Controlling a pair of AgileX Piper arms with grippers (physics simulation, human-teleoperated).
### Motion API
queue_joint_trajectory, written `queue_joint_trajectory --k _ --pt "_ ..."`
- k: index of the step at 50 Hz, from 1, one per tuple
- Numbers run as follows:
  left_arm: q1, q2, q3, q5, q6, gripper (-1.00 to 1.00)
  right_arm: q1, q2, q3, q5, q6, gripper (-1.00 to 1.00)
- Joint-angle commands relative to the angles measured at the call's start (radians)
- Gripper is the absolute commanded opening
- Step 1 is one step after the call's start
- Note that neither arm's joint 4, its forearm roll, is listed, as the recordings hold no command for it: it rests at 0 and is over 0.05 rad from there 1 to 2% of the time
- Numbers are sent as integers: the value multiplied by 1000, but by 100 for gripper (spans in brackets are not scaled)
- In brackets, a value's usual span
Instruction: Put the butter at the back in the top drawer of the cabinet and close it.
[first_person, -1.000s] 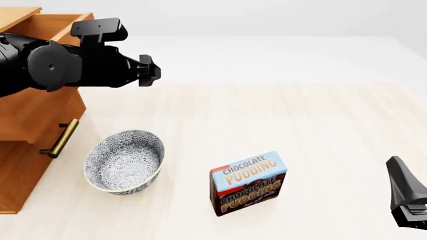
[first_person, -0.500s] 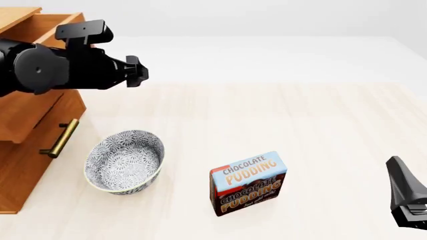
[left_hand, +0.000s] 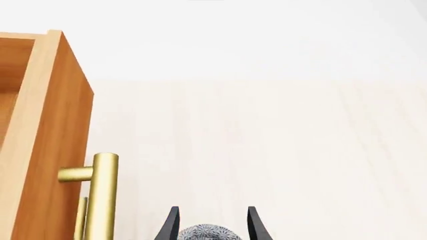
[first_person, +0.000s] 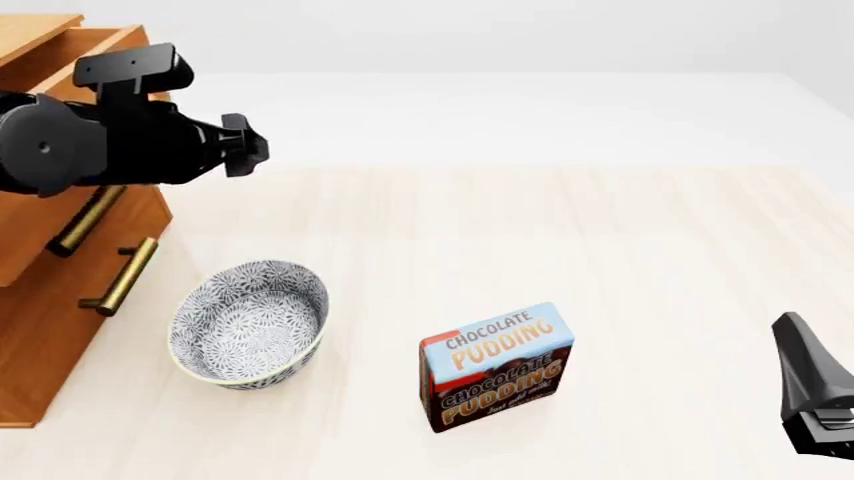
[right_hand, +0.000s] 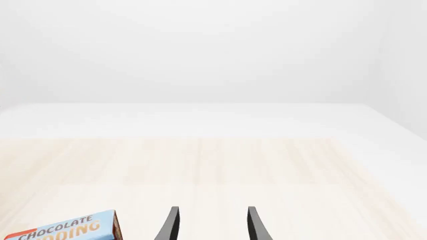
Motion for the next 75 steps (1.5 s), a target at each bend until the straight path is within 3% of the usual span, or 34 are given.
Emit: queue_joint_trajectory --k 1,43,75 --pt "38 -18 24 -6 -7 100 0 0 0 0 0 100" --pt "159 -86 120 -48 -53 100 0 0 0 0 0 100" --pt "205 -138 125 -22 -59 100 0 0 0 0 0 100"
